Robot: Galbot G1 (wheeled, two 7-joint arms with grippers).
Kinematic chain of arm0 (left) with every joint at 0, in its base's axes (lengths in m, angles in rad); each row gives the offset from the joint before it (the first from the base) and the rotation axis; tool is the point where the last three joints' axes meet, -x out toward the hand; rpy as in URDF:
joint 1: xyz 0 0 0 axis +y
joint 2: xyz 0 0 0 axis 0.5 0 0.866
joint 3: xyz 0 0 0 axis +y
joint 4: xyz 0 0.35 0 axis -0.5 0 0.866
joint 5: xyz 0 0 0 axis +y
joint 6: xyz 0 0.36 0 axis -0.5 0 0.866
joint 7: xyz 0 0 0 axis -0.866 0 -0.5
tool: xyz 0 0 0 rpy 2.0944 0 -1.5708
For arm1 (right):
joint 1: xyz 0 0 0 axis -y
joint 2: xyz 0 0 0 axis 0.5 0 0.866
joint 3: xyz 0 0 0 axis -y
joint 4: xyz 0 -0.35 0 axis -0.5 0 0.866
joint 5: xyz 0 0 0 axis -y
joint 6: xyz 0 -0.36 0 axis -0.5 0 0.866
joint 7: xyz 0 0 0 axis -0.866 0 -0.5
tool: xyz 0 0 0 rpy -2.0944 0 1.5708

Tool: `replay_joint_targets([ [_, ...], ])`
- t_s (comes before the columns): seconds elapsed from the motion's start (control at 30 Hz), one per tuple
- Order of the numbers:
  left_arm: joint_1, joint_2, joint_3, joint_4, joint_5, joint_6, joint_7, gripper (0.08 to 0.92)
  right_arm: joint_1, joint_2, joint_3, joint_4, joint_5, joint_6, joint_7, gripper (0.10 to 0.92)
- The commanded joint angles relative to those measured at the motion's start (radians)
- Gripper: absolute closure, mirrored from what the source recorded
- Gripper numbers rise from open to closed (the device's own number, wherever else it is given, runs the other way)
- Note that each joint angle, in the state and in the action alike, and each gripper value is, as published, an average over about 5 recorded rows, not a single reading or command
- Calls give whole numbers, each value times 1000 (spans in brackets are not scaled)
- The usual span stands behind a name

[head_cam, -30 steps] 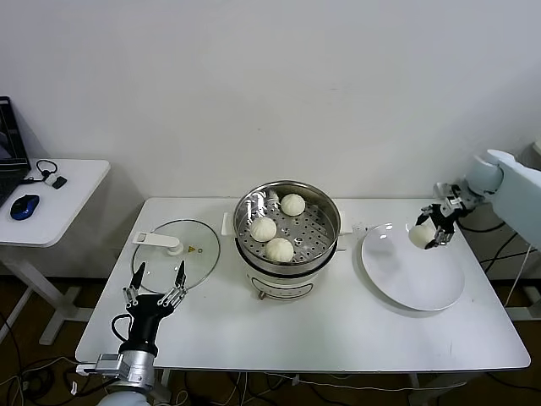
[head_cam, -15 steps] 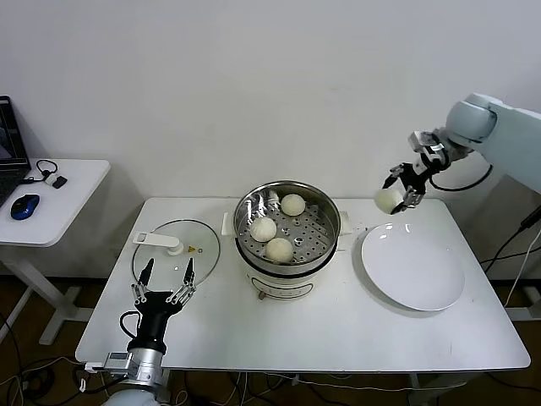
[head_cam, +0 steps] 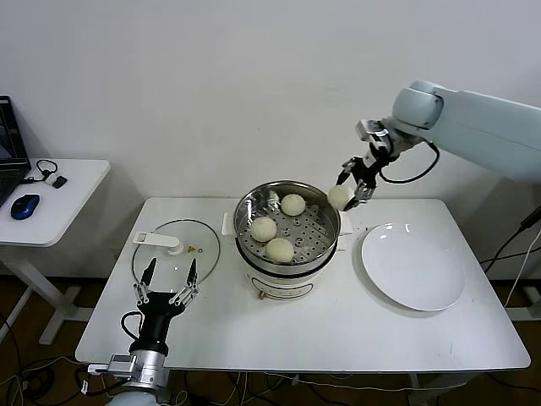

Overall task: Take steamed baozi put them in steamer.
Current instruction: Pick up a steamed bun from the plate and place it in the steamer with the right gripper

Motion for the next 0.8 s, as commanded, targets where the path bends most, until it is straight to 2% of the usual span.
replay_joint_targets([
  [0.03, 7, 2, -10, -1, 2, -6, 1, 177, -59, 166, -3, -25, 57, -41, 13, 313],
  [0.27, 15, 2, -22, 0, -10, -10, 2, 177, -107, 203, 1, -63, 41, -43, 14, 313],
  [0.8, 17, 2, -22, 9, -14, -13, 3, 177, -186, 182, 18, -124, -50, -34, 9, 313],
])
